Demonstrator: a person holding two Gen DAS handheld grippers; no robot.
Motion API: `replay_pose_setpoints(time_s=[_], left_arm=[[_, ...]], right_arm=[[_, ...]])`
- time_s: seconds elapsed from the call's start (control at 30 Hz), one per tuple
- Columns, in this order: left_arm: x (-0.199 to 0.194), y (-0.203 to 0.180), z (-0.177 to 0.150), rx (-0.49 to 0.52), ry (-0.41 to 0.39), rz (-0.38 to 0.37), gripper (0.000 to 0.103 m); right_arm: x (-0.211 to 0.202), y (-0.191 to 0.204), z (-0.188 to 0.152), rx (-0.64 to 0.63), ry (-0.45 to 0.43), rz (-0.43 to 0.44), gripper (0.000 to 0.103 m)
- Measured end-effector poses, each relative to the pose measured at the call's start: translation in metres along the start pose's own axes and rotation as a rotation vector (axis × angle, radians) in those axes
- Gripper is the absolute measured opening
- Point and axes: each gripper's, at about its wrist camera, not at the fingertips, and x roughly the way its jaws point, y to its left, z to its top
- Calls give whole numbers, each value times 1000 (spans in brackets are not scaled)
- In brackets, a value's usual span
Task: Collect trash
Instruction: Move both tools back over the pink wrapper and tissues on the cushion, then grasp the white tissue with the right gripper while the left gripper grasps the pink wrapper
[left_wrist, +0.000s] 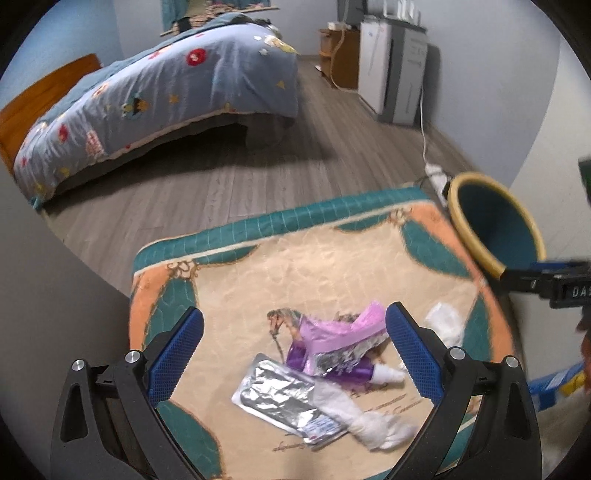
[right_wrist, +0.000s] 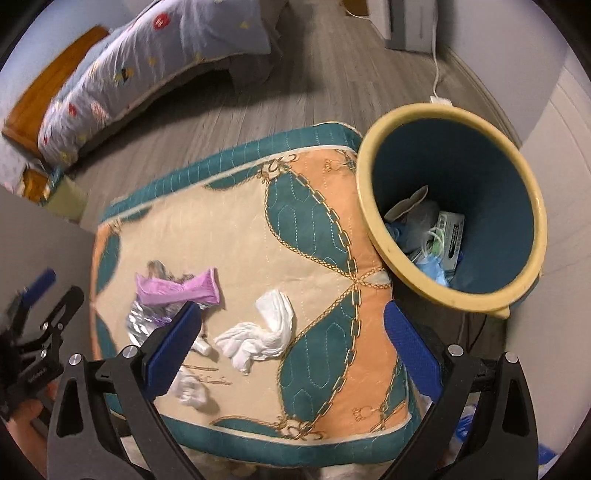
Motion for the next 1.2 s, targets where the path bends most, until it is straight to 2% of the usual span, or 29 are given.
replay_pose_setpoints(time_s=[0.07,0.23,0.43,0.5,0.73,0.9,1.13,1.2], left_arm=[[8,-1,-4,23,18,13,98],[29,1,-14,53,43,10,98],[52,-3,-24,82,95,-65,98],[59,-8,-27,119,111,-63,97],[75,-26,-30,193,138,-70,96],[84,-32,-31,211,147,-66,94],[95,-37,-32,226,190,-82,66],[96,-39,-32,236,193,-83,64]], right_arm=[[8,3,1,-15,-7,-55,97],[34,2,3,33,27,-55,97],[54,12,-1,-4,62,-71,96],[59,15,-3,-13,78,-62,88],[75,23,-13,-27,142,-27,76],[87,23,-19,-34,191,-15,58],[93,33,-24,-109,213,-30,37],[94,33,-24,-119,214,-32,31]])
